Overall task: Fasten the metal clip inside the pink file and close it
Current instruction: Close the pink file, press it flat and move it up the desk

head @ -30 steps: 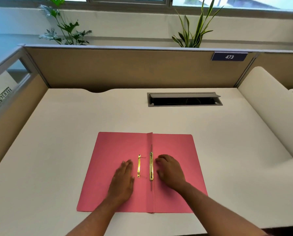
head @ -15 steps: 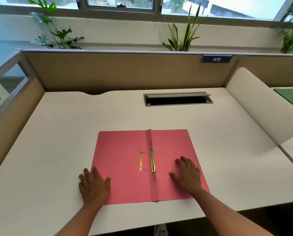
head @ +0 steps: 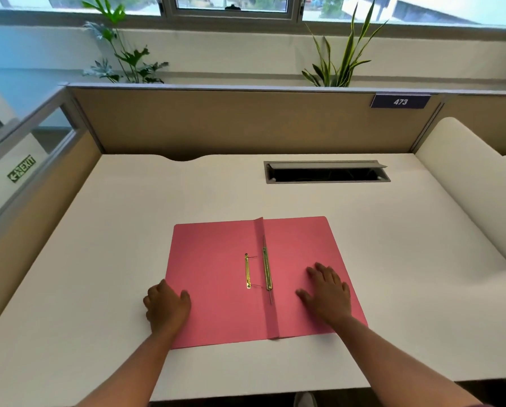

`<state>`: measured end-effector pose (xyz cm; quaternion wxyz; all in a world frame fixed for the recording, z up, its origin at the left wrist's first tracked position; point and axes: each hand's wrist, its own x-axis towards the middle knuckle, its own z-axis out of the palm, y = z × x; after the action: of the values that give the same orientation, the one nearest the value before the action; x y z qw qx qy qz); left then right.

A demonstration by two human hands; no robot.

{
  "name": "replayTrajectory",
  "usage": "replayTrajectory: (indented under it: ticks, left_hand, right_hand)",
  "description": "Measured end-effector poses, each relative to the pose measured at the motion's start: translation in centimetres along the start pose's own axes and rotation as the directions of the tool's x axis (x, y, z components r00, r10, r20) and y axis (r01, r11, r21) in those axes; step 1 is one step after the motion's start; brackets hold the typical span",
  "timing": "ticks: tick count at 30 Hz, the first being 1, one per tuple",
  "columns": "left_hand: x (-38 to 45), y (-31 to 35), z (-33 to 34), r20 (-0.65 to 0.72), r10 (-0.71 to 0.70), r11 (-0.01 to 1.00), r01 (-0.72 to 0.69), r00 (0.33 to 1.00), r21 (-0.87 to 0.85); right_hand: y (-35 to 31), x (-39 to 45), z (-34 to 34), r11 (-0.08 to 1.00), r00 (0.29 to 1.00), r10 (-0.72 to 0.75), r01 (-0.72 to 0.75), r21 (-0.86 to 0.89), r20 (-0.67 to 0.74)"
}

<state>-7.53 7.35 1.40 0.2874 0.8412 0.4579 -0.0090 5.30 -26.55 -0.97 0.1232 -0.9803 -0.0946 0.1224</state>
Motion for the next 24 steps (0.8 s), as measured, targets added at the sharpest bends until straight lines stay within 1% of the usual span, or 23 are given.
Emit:
replayTrajectory:
  ticks: [3, 6, 8, 11, 13, 15, 17, 18, 20, 22, 24]
  left_hand:
    - [0.8, 0.7, -0.4, -0.004, -0.119, 0.985, 0.118, 0.993, -0.126]
    - [1.7, 0.8, -0.6, 0.020, -0.187, 0.963, 0.187, 0.982, -0.193]
    - [2.0, 0.8, -0.7, 0.048, -0.213, 0.945, 0.218, 0.976, -0.243]
    - [2.4, 1.0, -0.8, 0.058, -0.221, 0.913, 0.228, 0.974, -0.340]
    - [2.6, 1.1, -1.2, 0.066, -0.177, 0.888, 0.188, 0.982, -0.421]
    - [2.6, 1.7, -1.8, 0.079, -0.111, 0.842, 0.136, 0.991, -0.521]
    - [2.4, 2.6, -2.8, 0.110, -0.063, 0.793, 0.116, 0.992, -0.598]
    - [2.3, 3.1, -3.4, 0.147, -0.039, 0.771, 0.123, 0.988, -0.625]
    - [1.7, 4.1, -4.8, 0.270, 0.022, 0.722, 0.171, 0.963, -0.671]
    - [0.9, 5.1, -6.1, 0.389, 0.086, 0.657, 0.242, 0.917, -0.714]
    - [0.2, 6.0, -7.0, 0.474, 0.164, 0.590, 0.299, 0.865, -0.750]
  right_hand:
    - [0.3, 0.0, -0.1, 1.000, 1.000, -0.006, 0.006, -0.004, 0.004]
    - [1.4, 0.1, -0.7, 1.000, 1.000, 0.014, -0.014, 0.003, -0.027]
    - [2.7, 0.3, -1.3, 0.997, 0.995, 0.073, -0.071, 0.025, -0.065]
    - [4.6, 0.6, -2.3, 0.981, 0.981, 0.183, -0.178, 0.070, -0.063]
    - [5.4, 0.8, -2.8, 0.980, 0.981, 0.191, -0.188, 0.062, -0.047]
    - [6.5, 1.1, -3.4, 0.981, 0.983, 0.183, -0.180, 0.073, -0.029]
    - [7.5, 1.6, -4.1, 0.974, 0.983, 0.186, -0.182, 0.137, -0.014]
    - [8.0, 1.9, -4.4, 0.968, 0.984, 0.180, -0.175, 0.179, -0.009]
    - [8.8, 2.4, -4.8, 0.955, 0.987, 0.159, -0.153, 0.256, -0.006]
    - [9.4, 2.8, -5.1, 0.941, 0.989, 0.147, -0.139, 0.310, -0.003]
    - [9.6, 3.0, -5.3, 0.919, 0.989, 0.149, -0.137, 0.371, -0.005]
